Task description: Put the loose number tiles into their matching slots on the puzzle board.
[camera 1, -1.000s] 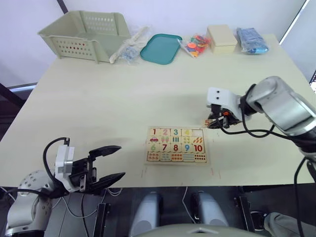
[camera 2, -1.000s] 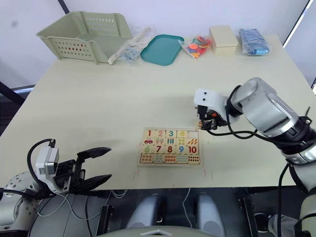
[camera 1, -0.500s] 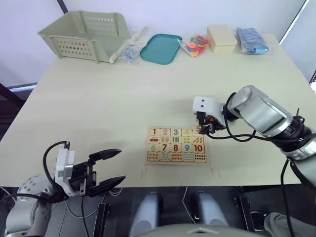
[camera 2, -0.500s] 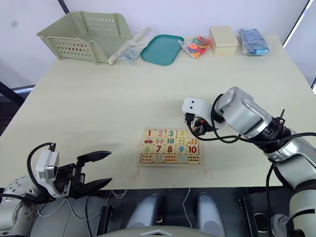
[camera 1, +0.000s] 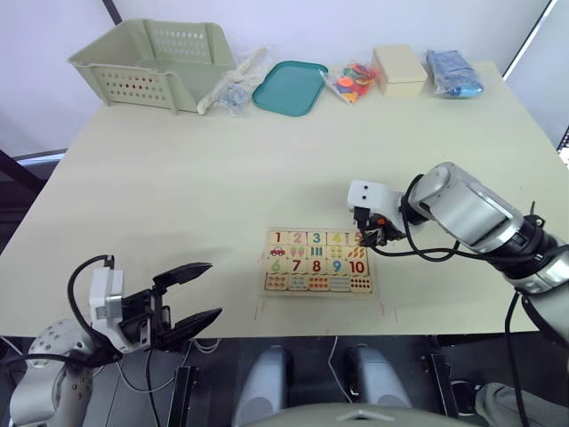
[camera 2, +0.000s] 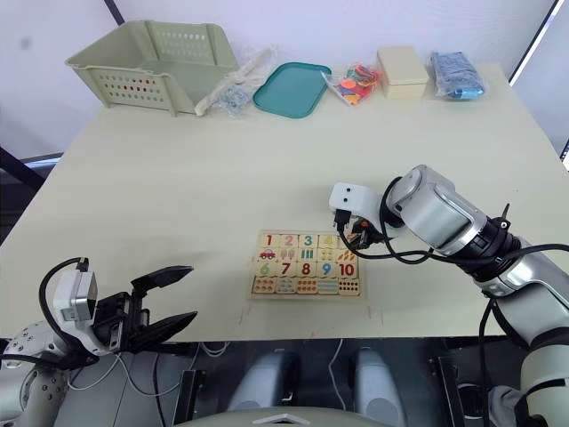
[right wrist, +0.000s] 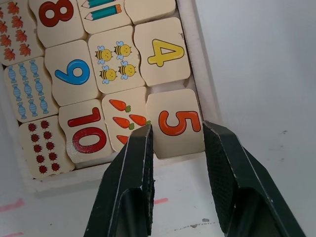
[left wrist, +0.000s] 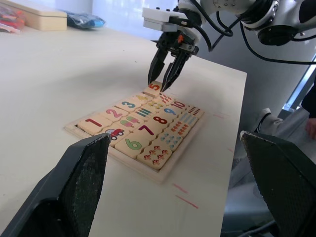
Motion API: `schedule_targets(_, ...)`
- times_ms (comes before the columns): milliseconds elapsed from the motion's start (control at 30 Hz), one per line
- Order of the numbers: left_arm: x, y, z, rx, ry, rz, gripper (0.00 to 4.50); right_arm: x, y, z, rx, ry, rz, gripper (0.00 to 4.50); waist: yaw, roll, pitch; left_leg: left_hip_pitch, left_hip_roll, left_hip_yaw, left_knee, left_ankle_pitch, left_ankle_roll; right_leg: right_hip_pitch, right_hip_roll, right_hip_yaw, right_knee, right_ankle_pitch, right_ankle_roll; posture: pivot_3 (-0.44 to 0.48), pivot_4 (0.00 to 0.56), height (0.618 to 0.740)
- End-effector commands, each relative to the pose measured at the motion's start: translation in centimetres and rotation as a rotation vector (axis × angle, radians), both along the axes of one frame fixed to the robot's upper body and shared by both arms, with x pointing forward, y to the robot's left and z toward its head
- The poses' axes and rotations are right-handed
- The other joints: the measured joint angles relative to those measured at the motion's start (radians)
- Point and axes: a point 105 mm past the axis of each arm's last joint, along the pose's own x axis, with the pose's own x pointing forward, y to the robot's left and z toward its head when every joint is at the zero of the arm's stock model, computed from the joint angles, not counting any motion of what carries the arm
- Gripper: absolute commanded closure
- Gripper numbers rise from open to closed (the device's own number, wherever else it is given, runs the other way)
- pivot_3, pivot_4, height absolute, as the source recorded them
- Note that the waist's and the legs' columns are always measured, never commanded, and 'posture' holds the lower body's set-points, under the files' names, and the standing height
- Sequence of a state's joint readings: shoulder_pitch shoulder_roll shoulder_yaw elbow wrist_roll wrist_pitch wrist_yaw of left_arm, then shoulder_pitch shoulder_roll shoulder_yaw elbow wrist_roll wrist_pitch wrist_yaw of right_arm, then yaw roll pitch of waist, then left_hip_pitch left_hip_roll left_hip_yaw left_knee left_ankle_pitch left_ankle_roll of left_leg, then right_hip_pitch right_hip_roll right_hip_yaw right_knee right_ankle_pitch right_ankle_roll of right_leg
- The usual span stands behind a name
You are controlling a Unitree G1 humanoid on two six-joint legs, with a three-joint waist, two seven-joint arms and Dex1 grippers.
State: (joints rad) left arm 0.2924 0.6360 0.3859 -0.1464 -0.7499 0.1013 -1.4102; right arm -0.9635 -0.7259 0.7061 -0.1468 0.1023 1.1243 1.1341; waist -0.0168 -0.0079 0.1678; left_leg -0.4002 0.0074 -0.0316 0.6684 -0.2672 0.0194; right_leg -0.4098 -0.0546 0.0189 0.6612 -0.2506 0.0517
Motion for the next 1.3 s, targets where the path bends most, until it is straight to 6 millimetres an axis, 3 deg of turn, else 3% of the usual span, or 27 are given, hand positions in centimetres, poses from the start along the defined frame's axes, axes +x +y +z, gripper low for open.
schedule_targets(33, 0.05, 0.02, 1.00, -0.004, -0.045, 0.008, 0.00, -0.02, 0.40, 0.55, 0.011, -0.025, 0.019, 3.56, 0.000, 0.000, 0.000, 0.000, 0.000, 0.000, 0.000, 0.000, 0.000, 0.000, 0.000, 0.000, 0.000, 0.000, 0.000, 0.000, 0.150, 0.740)
schedule_targets(1300, -0.35, -0.15, 0.16, 0.001, -0.034, 0.004, 0.00, -0.23, 0.43, -0.28, -0.010, -0.017, 0.039, 3.56, 0.000, 0.000, 0.000, 0.000, 0.000, 0.000, 0.000, 0.000, 0.000, 0.000, 0.000, 0.000, 0.000, 0.000, 0.000, 0.000, 0.150, 0.740)
